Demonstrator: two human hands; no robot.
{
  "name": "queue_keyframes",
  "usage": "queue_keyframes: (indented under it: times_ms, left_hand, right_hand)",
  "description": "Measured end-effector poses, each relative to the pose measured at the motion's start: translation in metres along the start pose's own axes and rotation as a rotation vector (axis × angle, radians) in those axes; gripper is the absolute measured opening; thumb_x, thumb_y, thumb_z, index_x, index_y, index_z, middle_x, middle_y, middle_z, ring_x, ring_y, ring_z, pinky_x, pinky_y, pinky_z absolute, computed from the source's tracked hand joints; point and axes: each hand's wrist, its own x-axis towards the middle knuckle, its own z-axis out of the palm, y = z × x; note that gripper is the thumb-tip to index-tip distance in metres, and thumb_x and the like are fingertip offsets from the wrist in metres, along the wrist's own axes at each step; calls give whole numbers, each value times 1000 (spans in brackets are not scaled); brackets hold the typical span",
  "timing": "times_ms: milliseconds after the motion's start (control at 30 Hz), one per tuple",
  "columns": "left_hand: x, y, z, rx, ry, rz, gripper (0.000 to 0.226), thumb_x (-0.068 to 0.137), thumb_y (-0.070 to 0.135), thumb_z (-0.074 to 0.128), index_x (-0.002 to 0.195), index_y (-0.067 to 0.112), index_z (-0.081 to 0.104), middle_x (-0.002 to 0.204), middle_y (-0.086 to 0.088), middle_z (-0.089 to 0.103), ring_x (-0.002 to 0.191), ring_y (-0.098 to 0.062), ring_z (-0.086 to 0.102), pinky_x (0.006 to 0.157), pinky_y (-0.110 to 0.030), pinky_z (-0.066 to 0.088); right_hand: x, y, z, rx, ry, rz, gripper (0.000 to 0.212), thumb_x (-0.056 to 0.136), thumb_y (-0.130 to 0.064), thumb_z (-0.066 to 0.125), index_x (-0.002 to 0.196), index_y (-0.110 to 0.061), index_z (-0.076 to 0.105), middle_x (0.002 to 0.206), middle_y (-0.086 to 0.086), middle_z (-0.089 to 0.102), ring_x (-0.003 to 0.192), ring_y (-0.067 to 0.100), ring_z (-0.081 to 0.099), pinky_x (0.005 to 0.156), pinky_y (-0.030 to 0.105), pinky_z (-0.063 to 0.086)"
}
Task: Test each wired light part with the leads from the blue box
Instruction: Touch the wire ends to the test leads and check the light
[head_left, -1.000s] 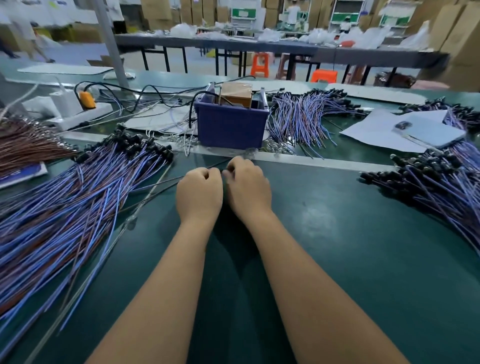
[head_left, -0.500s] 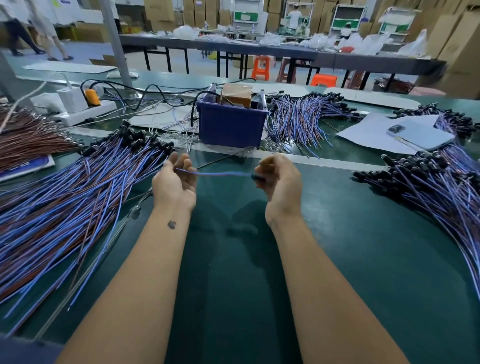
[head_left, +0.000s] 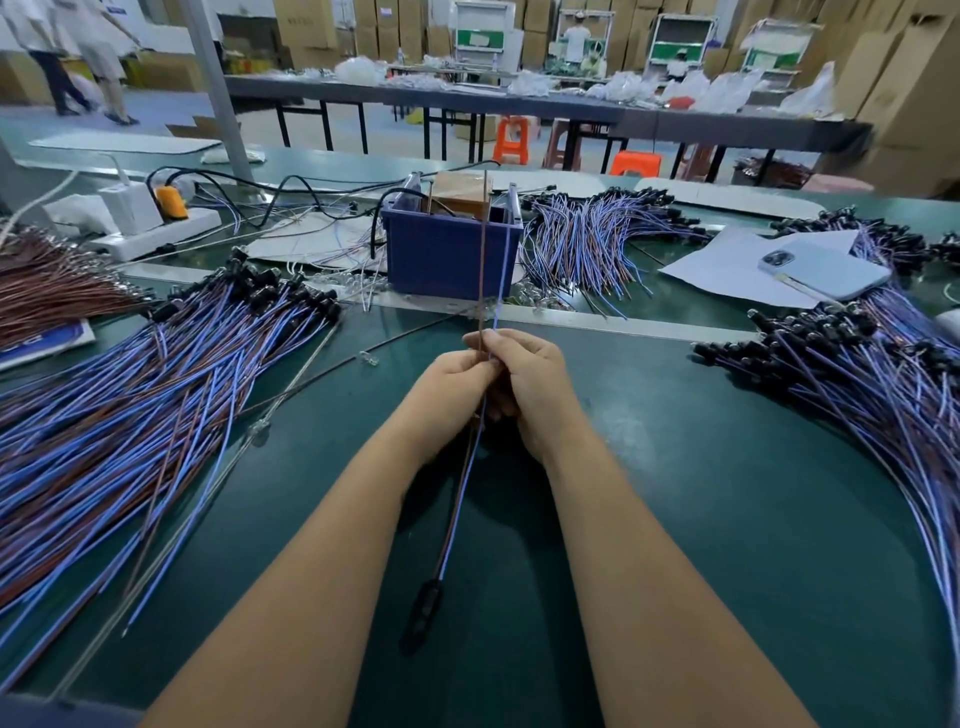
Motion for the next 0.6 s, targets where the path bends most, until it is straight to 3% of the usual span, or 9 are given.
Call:
queue_keyframes:
  times_ms: [100, 200, 300, 367, 400, 500, 600]
  left_hand:
    - [3, -1, -3, -11, 99, -2, 29, 96, 13, 47, 88, -10, 63, 70, -10, 61, 66, -20, 55, 65, -31, 42]
    - [5, -3, -11, 106, 157, 28, 22, 91, 10, 53, 80, -2, 67, 57, 5, 58, 48, -6, 46, 49, -19, 36]
    - [5, -5, -15, 137, 103, 31, 15, 91, 12, 60, 80, 12, 70, 68, -1, 64, 49, -6, 45, 45, -16, 34]
    - [6, -6, -15, 117, 106, 48, 16, 92, 10, 61, 80, 17, 69, 69, 0, 67, 47, -2, 49, 45, -12, 37]
    - [7, -7, -15, 101, 126, 54, 16, 92, 9, 61, 81, 18, 68, 67, 1, 68, 47, -3, 51, 46, -13, 39]
    - [8, -10, -20, 15, 245, 77, 14, 94, 11, 59, 87, 18, 68, 62, 1, 69, 46, -6, 54, 46, -15, 42]
    - [12, -16, -30, 6, 391, 94, 11, 93, 18, 60, 87, 22, 68, 64, 2, 71, 46, -5, 52, 49, -16, 44]
  right_hand:
    - [2, 1, 0, 5, 52, -36, 21, 95, -11, 56, 81, -10, 71, 62, 0, 63, 51, 11, 56, 50, 23, 49]
    - [6, 2, -2, -81, 141, -137, 23, 96, -15, 56, 80, -21, 72, 68, -4, 59, 69, 14, 54, 67, 27, 49]
    - [6, 3, -4, -167, 186, -206, 22, 98, -18, 55, 82, -23, 70, 68, 0, 51, 67, 16, 46, 58, 21, 42]
    - [7, 5, -6, -235, 212, -247, 23, 98, -19, 54, 79, -15, 67, 64, 3, 46, 60, 13, 40, 55, 24, 36]
    - [7, 5, -6, -263, 227, -257, 24, 99, -19, 54, 78, -13, 65, 60, 3, 46, 54, 11, 38, 54, 26, 35]
    - [10, 6, -8, -297, 296, -236, 25, 101, -23, 49, 80, -27, 63, 52, -1, 54, 44, 8, 39, 54, 29, 36]
    - [11, 5, -12, -272, 336, -232, 26, 102, -22, 46, 86, -31, 64, 45, -10, 39, 44, 7, 34, 47, 21, 32]
